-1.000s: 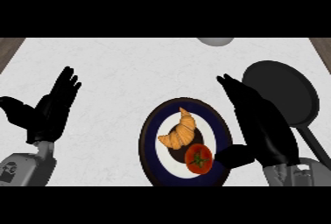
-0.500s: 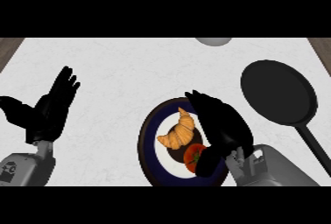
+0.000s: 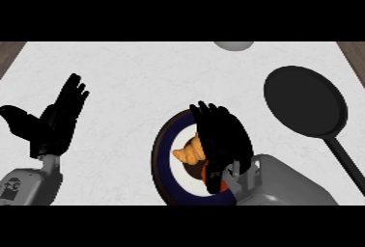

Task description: Pick the croissant from the plate and place it in the pan

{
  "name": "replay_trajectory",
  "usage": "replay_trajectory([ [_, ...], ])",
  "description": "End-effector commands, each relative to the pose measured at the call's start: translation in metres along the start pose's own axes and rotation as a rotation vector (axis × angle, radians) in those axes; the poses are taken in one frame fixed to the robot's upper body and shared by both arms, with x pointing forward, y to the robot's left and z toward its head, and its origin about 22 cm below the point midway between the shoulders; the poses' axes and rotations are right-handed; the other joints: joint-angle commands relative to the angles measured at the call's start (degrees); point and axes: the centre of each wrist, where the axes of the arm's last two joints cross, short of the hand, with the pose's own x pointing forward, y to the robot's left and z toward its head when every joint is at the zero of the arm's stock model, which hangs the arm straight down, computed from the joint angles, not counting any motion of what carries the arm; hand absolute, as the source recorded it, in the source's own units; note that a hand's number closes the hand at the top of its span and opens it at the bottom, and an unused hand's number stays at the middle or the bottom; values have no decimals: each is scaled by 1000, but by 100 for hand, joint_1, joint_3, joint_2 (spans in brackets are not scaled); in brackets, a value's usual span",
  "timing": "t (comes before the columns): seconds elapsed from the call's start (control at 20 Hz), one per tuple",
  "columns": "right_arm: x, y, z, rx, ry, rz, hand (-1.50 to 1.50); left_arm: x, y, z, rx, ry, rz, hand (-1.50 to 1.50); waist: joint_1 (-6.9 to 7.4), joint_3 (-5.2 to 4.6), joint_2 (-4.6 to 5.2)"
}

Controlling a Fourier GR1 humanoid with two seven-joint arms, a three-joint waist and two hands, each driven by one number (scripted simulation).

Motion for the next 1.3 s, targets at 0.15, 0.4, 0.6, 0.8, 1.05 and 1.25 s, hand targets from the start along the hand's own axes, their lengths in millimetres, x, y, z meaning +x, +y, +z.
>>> replay_trajectory([
  [0.15,31,-11,-10,-2,163,74,-150,7,5,7,-6,-4,3,0,22,9,11],
  [0.4,62,9,-23,54,204,102,-150,2,12,5,13,-12,-4,0,44,4,15],
  [0.6,52,5,-30,49,240,127,-150,1,-3,3,-14,8,14,0,-42,8,6],
  [0.8,47,22,-44,60,263,124,-150,-4,0,5,6,-11,4,0,-30,10,20],
  [1.05,50,23,-48,81,248,96,-150,-4,6,5,3,-1,25,0,-17,11,20],
  [1.25,29,50,-64,124,264,110,-150,0,5,-3,7,-12,0,0,-38,12,30],
])
